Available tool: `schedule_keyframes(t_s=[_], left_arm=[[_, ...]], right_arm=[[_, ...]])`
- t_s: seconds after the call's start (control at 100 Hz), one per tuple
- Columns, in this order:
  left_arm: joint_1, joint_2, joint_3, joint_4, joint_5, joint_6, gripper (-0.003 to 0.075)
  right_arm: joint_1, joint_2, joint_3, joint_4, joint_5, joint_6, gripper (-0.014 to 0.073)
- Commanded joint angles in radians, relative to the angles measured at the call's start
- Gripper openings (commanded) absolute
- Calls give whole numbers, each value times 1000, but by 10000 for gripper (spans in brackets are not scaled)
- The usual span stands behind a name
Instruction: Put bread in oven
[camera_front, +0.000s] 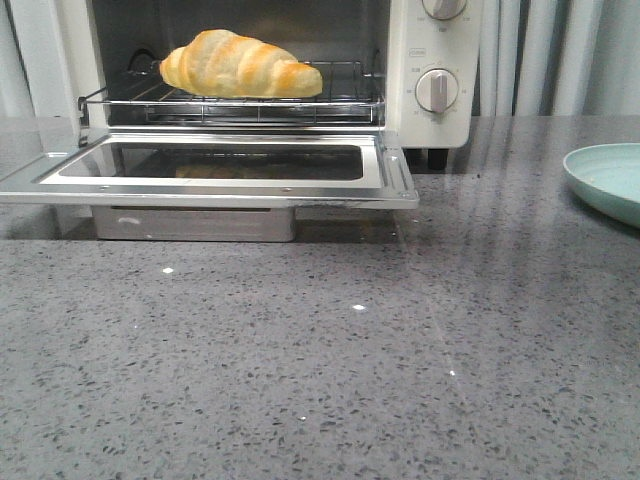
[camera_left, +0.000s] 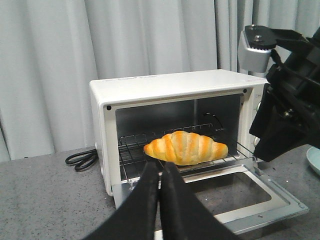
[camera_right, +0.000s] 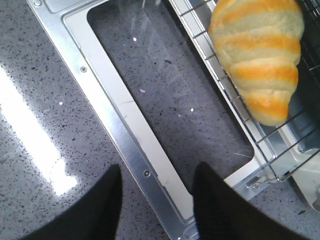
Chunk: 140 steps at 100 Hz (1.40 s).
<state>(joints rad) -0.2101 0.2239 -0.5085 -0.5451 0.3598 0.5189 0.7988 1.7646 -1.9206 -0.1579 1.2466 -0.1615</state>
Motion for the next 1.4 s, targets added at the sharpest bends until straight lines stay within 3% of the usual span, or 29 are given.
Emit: schedule_keyframes(t_s=[0.0, 0.13, 0.25, 0.61, 1.14, 1.39], left_arm=[[0, 11, -26, -7, -57, -25, -22], [0, 11, -26, -7, -55, -25, -22], [0, 11, -26, -7, -55, -25, -22], [0, 11, -26, -14, -55, -26, -22], [0, 11, -26, -28, -55, -33, -22], [0, 11, 22, -51, -67, -33, -22]], right_arm=[[1, -59, -31, -5, 58, 2, 159], [1, -64, -31, 13, 67, 2, 4], [1, -85, -31, 37, 67, 2, -68], [1, -214, 90, 17, 62, 20, -67], [-1, -697, 746, -293, -283, 429, -67], [-1, -905, 979, -424, -331, 593, -67]])
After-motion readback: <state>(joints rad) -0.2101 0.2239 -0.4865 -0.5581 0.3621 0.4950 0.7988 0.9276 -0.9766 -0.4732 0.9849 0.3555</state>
